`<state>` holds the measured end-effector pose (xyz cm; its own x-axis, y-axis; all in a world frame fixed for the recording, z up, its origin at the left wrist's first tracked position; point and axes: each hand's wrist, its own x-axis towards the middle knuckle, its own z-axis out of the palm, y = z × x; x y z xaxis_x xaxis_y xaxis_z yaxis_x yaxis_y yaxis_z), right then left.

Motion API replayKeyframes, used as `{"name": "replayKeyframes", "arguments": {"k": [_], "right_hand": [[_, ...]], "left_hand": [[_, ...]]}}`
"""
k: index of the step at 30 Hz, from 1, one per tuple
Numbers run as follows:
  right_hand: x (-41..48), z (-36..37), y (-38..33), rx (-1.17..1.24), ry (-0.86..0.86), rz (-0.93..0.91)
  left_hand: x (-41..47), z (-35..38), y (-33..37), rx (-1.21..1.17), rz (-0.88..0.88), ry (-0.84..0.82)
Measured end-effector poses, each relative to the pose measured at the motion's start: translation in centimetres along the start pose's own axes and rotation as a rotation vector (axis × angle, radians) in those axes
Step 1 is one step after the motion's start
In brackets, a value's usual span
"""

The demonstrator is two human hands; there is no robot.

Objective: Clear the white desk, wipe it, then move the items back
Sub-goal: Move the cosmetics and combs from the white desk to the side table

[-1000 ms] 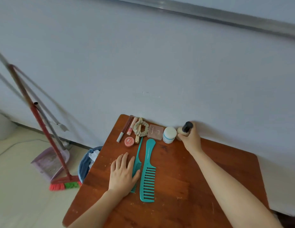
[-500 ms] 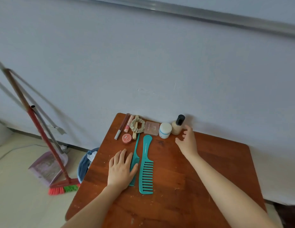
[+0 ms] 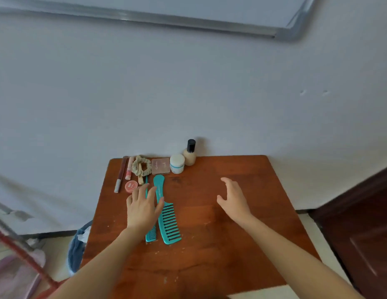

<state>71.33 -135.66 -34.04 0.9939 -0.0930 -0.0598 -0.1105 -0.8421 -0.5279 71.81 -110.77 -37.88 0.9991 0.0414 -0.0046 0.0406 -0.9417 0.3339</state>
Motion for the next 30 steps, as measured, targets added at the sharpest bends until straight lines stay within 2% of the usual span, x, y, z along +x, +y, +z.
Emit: {"name": "replayKeyframes", "arguments": {"k": [7,12,17,23,26,30], "right_hand": [[-10.6,-2.3,0.3,-0.054,0.315,0.361],[-21.7,0.6,-2.3,-0.165,0.384,0.58],[-34.1,2.2,-5.2,-0.226,0.437,0.865],[-48.7,3.9,-8.6,-0.202,0.527,1.166],[-55.6,5.3,-10.9,-0.196,0.568,1.293],[-64.9,6.5,-14.3,-0.195,0.656,1.417]], "left_hand": [[1.2,-2.7,5.1,-0.132,0.631,-0.025],[-3.0,-3.7,5.5,-0.116,0.99,-0.118],[-9.9,-3.8,7.3,-0.154,1.263,-0.309],[-21.9,-4.4,9.4,-0.18,1.572,-0.36],[-27.9,-4.9,10.0,-0.204,1.678,-0.439],[-37.0,-6.5,10.4,-0.259,1.807,-0.436]]}}
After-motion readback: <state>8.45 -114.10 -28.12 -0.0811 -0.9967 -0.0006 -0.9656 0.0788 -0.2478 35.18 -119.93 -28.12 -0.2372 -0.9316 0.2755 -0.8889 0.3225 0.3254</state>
